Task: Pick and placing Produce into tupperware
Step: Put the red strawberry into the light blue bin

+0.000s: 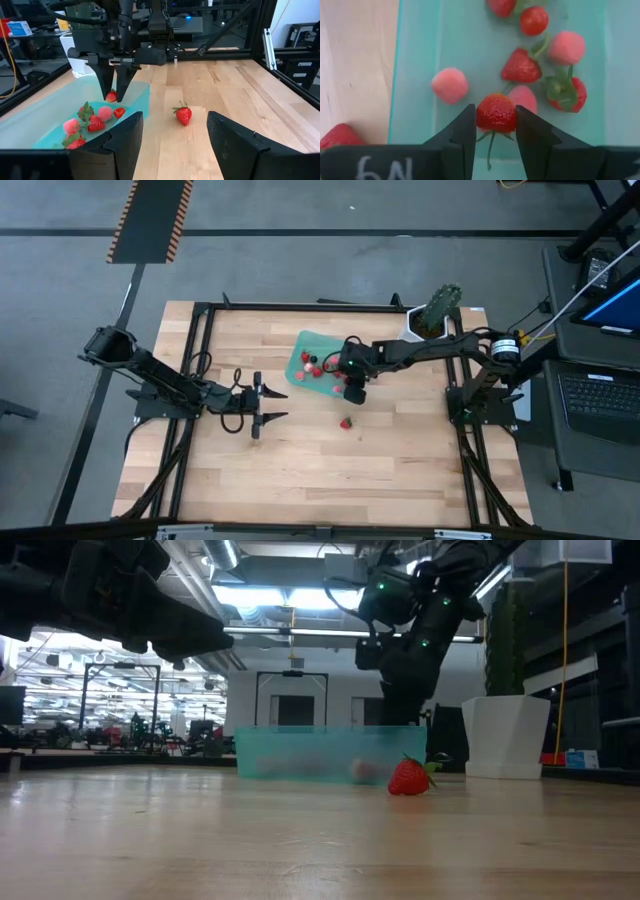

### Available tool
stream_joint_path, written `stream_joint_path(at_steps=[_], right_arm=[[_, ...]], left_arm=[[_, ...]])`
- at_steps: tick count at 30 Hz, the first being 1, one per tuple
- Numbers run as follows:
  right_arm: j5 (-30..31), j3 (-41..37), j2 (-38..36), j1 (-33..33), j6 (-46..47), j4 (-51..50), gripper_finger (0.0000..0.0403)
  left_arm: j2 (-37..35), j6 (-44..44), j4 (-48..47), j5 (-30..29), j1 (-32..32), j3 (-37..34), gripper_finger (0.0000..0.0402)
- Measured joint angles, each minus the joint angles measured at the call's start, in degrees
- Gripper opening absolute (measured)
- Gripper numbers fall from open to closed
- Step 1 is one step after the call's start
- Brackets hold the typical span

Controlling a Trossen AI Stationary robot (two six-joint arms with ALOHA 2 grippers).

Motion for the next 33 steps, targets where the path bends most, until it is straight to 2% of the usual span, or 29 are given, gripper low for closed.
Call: stream_joint_path(at_steps=[7, 11, 14, 25, 33], right_arm=[[-3.2, 0.0, 0.0, -0.2, 0.1, -1.2, 0.0117], [-3.3, 0.0, 0.0, -0.2, 0.6, -1.2, 0.0177], [-3.3, 0.0, 0.0, -0.2, 1.4, -1.2, 0.0196], [-3.2, 0.0, 0.0, -0.2, 3.2, -1.2, 0.0166], [-3.2, 0.0, 0.0, -0.2, 0.7, -1.2, 0.0167]], left_arm=[[0.0, 0.1, 0.1, 0.0, 0.0, 0.0, 0.0215], [0.0, 0.1, 0.1, 0.0, 0.0, 0.0, 0.0215], [0.0, 0.1, 0.1, 0.0, 0.0, 0.0, 0.0215], [0.0, 0.1, 0.2, 0.0, 0.0, 0.0, 0.0215], [0.0, 0.0, 0.2, 0.0, 0.0, 0.0, 0.0215]])
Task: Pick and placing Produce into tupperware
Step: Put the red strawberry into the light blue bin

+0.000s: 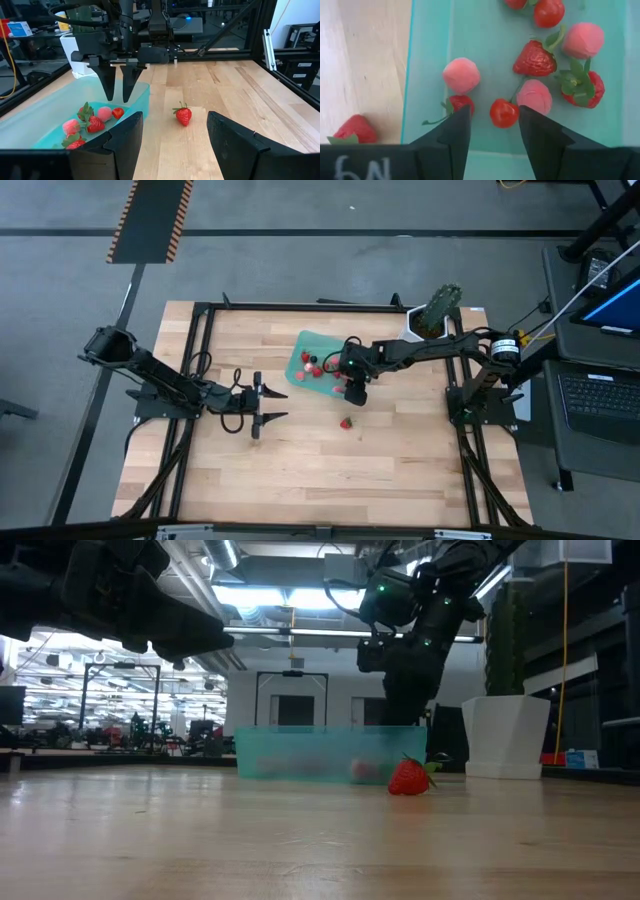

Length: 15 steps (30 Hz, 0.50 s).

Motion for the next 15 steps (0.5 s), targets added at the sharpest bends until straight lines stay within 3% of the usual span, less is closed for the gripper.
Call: stream_joint_path(at_steps=[8, 15], right_arm=[[3.1, 1.3, 0.0, 0.0, -3.7, 0.0, 0.0172], [3.1, 7.7, 0.0, 0.7, -5.2, -4.4, 0.0217]], left_arm=[[0.0, 0.1, 0.0, 0.0, 0.0, 0.0, 0.0215], [0.0, 0.1, -0.2, 0.0, 0.0, 0.0, 0.0215]])
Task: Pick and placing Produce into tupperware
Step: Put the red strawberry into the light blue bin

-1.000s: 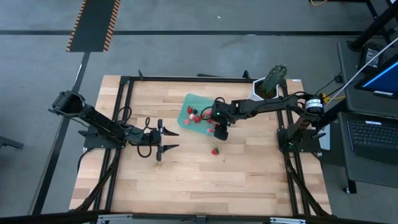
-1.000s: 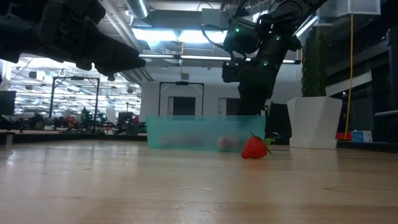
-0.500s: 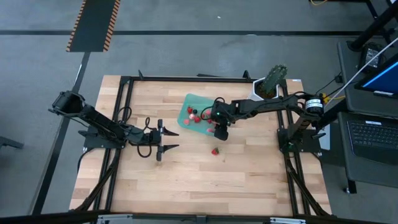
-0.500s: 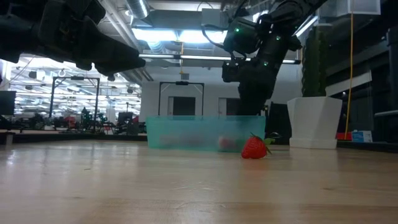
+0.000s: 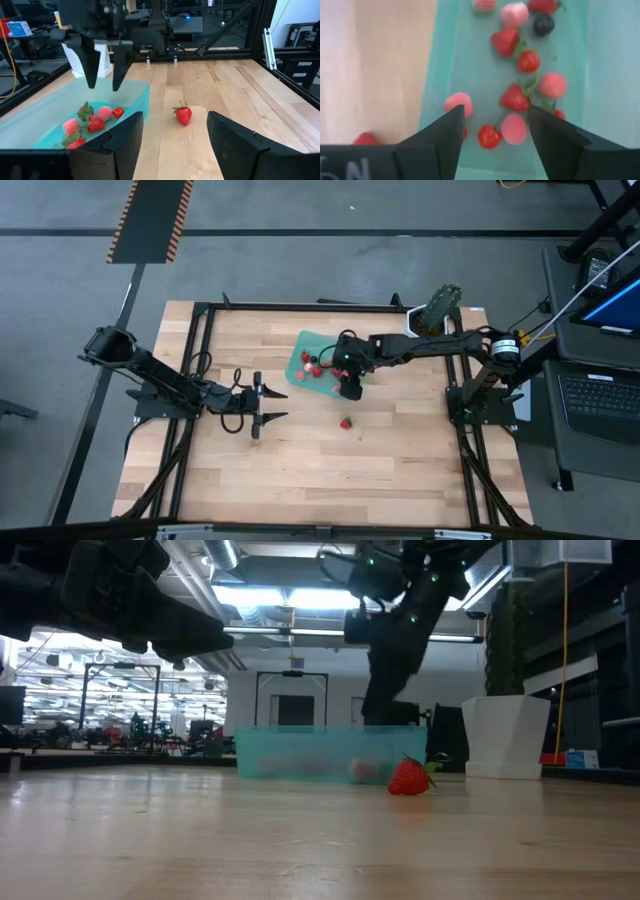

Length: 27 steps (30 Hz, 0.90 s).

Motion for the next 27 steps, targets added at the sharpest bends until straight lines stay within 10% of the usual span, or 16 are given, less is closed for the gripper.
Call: stream_joint_path(at_steps=[27], right_arm=[[-0.2, 6.0, 0.7, 23.0, -3.8, -7.8, 0.0255]], left_arm=[[0.0, -0.3, -0.2, 0.0, 0.0, 0.0, 0.0215]])
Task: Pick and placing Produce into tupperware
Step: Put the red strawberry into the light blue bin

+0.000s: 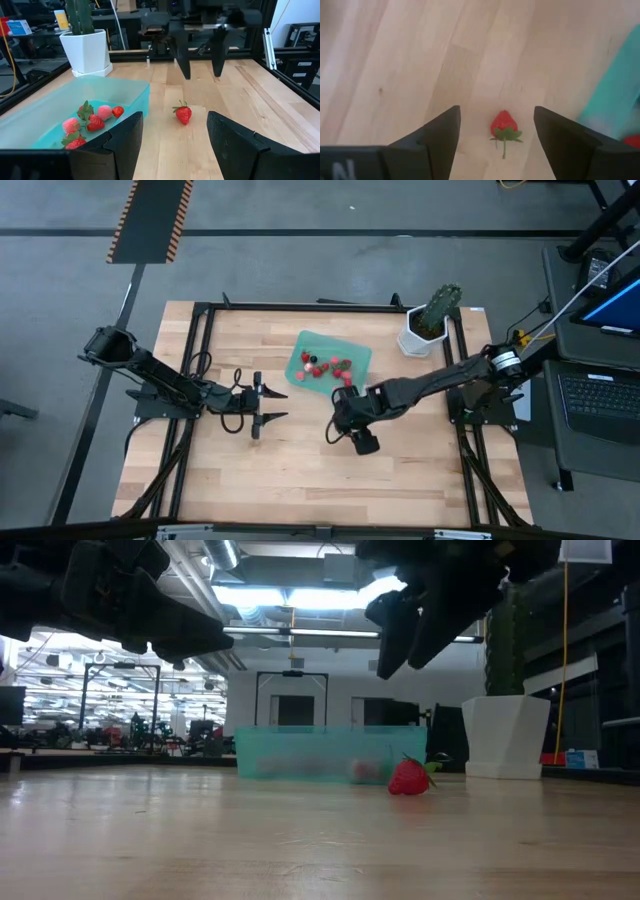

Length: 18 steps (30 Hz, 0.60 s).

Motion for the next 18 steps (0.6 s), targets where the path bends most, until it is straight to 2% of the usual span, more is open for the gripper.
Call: stream_joint_path(at_steps=[8, 18], right_arm=[[5.1, 0.0, 4.6, 2.0, -6.6, -1.1, 0.0255], [7.1, 0.0, 7.5, 1.9, -8.5, -1.9, 0.0255]], left_arm=[[0.0, -0.2, 0.0, 0.0, 0.0, 0.0, 0.0215], [0.0, -0.2, 0.0, 0.0, 0.0, 0.0, 0.0215]])
